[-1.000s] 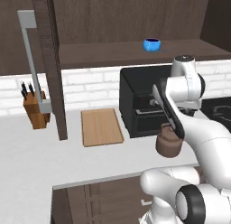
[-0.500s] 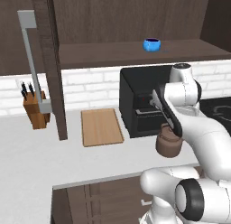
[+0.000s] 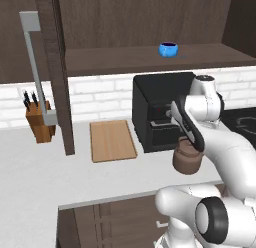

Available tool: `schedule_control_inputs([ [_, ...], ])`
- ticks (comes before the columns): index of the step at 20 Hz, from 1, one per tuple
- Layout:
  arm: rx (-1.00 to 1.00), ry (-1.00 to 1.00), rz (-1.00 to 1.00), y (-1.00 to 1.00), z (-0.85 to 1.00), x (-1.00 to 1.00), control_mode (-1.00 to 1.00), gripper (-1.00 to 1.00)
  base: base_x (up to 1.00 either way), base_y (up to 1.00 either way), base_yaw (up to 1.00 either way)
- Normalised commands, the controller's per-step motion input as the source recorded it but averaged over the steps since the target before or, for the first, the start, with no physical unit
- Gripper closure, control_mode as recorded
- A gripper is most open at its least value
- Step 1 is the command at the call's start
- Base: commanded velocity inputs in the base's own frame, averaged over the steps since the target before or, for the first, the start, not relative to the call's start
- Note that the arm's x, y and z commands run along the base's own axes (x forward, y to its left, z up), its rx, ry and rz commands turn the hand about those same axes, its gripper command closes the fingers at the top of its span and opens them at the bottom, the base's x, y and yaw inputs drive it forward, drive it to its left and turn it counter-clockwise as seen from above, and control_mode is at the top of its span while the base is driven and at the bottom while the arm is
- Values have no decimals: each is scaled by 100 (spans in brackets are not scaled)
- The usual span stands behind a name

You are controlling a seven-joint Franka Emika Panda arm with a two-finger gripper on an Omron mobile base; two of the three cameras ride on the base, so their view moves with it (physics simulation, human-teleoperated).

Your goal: Pick the kettle from the counter and place it on the tray. Then pick the mug from the cabinet and place it on the tray. Then close the cabinet doors.

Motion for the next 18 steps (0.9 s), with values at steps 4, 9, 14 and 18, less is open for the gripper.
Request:
schedule_control_inputs([
  [4, 0, 5, 0, 2, -20, 20, -100, -100, 0, 0, 0],
  [9, 0, 2, 0, 0, -20, 16, -100, -100, 0, 0, 0],
  [14, 0, 0, 0, 1, -18, 21, -100, -100, 0, 0, 0],
  [18, 0, 1, 0, 0, -17, 16, -100, -100, 0, 0, 0],
])
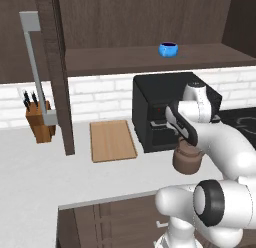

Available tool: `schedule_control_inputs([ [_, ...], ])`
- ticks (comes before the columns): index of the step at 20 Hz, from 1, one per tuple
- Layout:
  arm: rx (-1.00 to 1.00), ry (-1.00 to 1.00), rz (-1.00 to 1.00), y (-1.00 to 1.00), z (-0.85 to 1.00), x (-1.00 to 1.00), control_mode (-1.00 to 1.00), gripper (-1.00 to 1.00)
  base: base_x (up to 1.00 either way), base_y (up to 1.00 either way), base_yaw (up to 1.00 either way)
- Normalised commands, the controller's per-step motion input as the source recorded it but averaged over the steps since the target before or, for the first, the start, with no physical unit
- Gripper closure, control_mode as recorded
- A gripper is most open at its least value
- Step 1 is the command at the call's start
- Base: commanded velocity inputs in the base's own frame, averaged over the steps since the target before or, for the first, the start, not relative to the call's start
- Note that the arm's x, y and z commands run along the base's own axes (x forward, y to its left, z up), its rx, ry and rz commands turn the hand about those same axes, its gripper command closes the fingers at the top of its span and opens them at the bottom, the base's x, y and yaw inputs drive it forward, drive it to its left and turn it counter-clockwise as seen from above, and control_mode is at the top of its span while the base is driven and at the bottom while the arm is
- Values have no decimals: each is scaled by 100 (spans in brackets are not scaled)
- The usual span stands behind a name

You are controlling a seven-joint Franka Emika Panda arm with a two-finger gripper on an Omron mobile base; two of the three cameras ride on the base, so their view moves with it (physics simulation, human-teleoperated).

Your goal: Pick the kettle from the counter and place it on the tray. Then pick the mug from the cabinet and place it on the tray. Then close the cabinet doors.

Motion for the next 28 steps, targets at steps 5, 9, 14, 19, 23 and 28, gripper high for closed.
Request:
schedule_control_inputs([
  [5, 0, 2, 0, 0, -24, 1, -100, -100, 0, 0, 0],
  [9, 0, 0, 0, 1, -16, 13, -100, -100, 0, 0, 0],
  [14, 0, 0, 0, -2, -13, 3, -100, -100, 0, 0, 0],
  [19, 2, 1, -9, -2, -9, -5, -100, -100, 0, 0, 0],
  [23, 7, 3, -4, -4, -3, -14, -100, -100, 0, 0, 0],
  [28, 8, 0, -2, -3, 0, -14, -100, -100, 0, 0, 0],
])
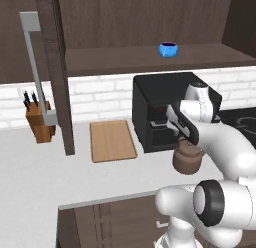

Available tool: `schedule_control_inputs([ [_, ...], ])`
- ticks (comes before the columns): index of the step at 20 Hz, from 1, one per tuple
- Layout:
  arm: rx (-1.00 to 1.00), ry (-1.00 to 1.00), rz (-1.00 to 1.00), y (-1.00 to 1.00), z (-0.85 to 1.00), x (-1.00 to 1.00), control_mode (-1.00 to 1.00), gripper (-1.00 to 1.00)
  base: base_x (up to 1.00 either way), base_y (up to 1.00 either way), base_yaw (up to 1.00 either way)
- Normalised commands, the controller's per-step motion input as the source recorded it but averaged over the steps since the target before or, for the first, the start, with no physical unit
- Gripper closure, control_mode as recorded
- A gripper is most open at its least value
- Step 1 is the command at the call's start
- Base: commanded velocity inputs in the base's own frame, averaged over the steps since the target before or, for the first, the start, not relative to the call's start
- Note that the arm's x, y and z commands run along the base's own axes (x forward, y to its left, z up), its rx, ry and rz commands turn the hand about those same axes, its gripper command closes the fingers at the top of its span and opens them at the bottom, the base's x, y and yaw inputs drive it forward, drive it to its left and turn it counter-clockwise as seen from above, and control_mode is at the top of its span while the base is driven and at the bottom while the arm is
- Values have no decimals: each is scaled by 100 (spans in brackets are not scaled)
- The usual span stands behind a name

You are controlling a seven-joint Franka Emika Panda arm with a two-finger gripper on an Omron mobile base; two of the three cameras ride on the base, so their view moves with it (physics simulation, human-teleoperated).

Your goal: Pick the kettle from the counter and place it on the tray. Then pick the mug from the cabinet and place it on the tray. Then close the cabinet doors.

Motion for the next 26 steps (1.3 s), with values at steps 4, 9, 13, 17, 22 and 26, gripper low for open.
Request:
schedule_control_inputs([
  [4, 6, 0, 0, -7, 0, -6, -100, -100, 0, 0, 0],
  [9, 0, 0, 0, -14, -8, -7, -100, -100, 0, 0, 0],
  [13, 1, 0, 0, -7, -10, -1, -100, -100, 0, 0, 0],
  [17, 3, 0, 1, 0, -12, 6, -100, -100, 0, 0, 0],
  [22, 0, 2, 2, 5, -21, 8, -100, -100, 0, 0, 0],
  [26, 0, 6, 0, 3, -29, 0, -100, -100, 0, 0, 0],
])
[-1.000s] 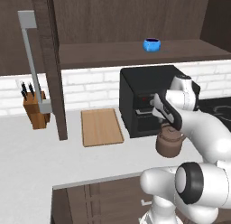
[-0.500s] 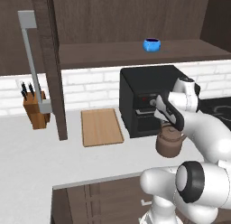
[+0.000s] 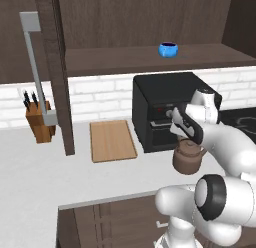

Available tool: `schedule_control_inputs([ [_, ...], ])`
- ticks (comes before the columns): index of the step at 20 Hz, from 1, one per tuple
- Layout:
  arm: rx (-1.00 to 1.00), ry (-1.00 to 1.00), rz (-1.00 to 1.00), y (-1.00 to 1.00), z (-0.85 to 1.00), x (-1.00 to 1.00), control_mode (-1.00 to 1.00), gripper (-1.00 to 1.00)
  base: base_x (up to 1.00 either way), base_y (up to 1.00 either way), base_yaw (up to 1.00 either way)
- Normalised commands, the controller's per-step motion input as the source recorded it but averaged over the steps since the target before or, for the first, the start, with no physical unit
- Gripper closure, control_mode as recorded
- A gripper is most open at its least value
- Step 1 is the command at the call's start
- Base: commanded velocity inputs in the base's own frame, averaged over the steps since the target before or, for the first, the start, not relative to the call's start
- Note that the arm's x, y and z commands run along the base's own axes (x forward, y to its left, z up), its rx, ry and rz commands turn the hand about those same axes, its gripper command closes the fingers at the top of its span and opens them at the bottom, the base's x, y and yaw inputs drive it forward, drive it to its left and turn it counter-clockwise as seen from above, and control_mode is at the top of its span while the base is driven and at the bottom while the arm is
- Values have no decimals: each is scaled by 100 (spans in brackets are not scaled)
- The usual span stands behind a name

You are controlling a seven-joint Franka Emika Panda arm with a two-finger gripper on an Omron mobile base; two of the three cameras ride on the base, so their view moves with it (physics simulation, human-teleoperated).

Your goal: Pick the kettle from the counter and place it on the tray. Then pick the mug from the cabinet and place it on the tray. Then close the cabinet doors.

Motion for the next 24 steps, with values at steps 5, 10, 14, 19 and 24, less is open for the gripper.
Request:
schedule_control_inputs([
  [5, 0, 0, 0, 0, -19, 0, -100, 100, 0, 0, 0],
  [10, -2, -3, 1, 0, -3, -13, -100, 100, 0, 0, 0],
  [14, -7, -6, 0, 1, 1, -36, -100, 100, 0, 0, 0],
  [19, -5, -9, 4, 9, 24, -39, -100, 100, 0, 0, 0],
  [24, -3, -7, 12, 44, 44, -22, -100, 100, 0, 0, 0],
])
